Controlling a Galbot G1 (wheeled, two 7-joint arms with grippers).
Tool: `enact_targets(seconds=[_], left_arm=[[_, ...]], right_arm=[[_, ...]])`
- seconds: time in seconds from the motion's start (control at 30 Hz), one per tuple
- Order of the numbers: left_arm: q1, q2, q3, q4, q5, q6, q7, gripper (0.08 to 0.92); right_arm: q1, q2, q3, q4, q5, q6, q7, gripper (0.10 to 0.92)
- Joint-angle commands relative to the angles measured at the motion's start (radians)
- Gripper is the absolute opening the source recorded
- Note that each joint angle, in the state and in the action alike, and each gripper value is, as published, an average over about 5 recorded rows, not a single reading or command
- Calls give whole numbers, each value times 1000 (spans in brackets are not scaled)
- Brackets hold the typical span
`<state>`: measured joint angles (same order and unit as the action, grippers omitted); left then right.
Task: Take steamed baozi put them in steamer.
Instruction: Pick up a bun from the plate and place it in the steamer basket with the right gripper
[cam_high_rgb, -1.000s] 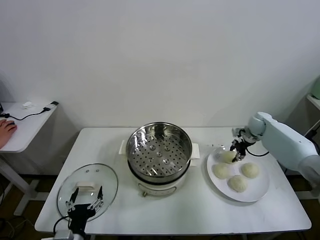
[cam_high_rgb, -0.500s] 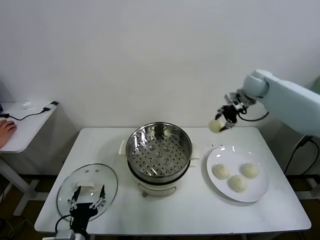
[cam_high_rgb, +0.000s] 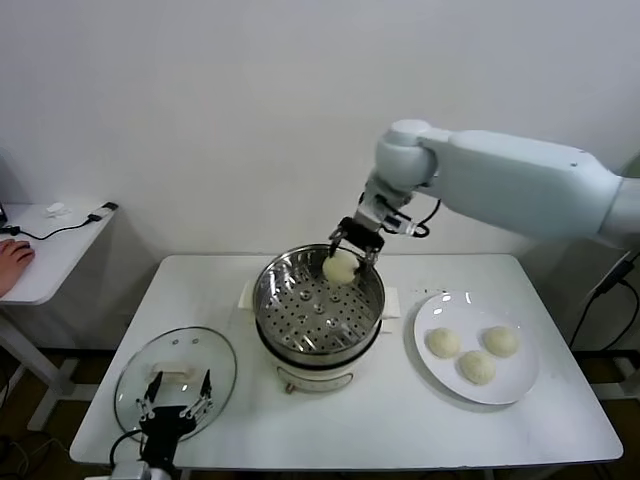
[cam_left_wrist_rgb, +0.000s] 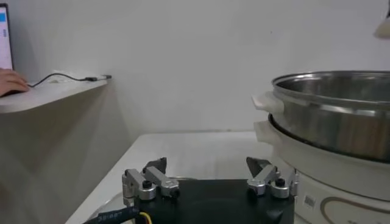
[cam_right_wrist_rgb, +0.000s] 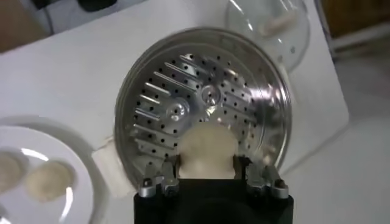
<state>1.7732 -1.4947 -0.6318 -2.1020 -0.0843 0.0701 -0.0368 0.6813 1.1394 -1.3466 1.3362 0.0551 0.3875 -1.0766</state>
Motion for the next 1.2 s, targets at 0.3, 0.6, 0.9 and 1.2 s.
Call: enact_targets(seconds=[0.3, 0.6, 0.9, 1.2], left_arm=[[1, -10, -2, 3, 11, -6, -2, 823], [-5, -9, -3, 8, 10, -11, -4, 823], [-5, -11, -5, 5, 10, -16, -6, 823], [0, -15, -5, -9, 11, -16, -5, 823]], right_arm=[[-230, 162, 87, -315, -369, 227, 117, 601], [-269, 202, 119, -416, -402, 237, 149, 601], [-278, 239, 135, -462, -400, 249, 175, 668], [-95, 130, 68, -319, -126, 222, 8, 820]])
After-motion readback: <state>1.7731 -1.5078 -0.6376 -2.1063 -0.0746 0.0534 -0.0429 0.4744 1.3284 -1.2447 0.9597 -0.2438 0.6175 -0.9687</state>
